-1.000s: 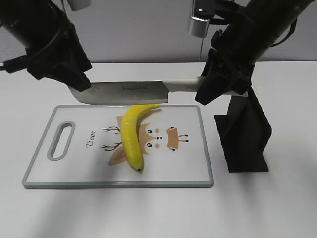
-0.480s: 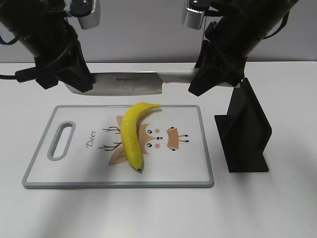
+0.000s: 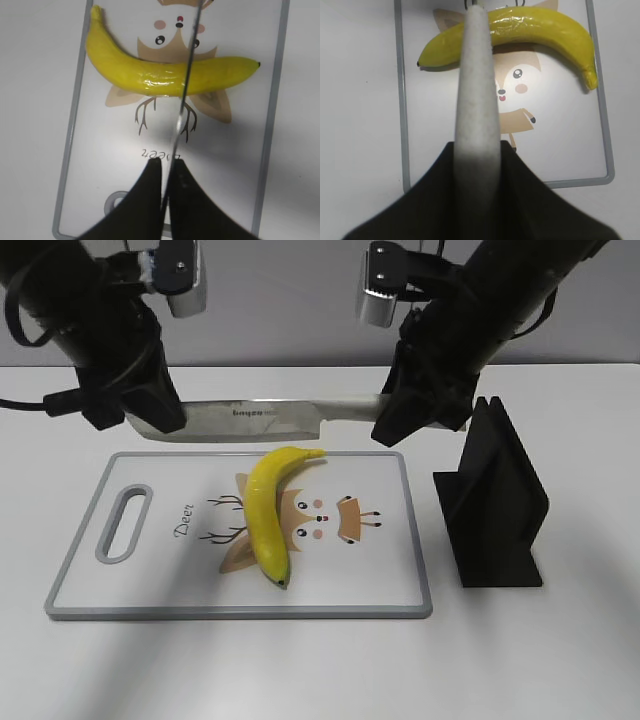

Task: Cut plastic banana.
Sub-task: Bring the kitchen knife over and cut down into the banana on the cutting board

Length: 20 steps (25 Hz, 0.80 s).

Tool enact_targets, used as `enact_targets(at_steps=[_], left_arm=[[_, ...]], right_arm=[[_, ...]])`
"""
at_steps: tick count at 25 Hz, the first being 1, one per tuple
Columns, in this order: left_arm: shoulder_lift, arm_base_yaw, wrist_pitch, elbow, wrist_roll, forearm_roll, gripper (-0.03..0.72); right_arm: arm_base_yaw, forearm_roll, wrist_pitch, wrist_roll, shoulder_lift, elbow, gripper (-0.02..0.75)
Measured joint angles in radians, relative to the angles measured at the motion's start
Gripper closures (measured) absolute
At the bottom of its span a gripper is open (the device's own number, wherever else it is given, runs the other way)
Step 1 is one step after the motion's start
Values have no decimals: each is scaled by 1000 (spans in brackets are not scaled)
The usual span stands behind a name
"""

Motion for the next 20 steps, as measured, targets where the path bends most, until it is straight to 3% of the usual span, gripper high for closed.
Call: enact_targets(at_steps=[20], left_arm=[[227,-1,-130,-2,-14,12,666]], right_arm=[[0,-40,-125,-17,212,0,555]])
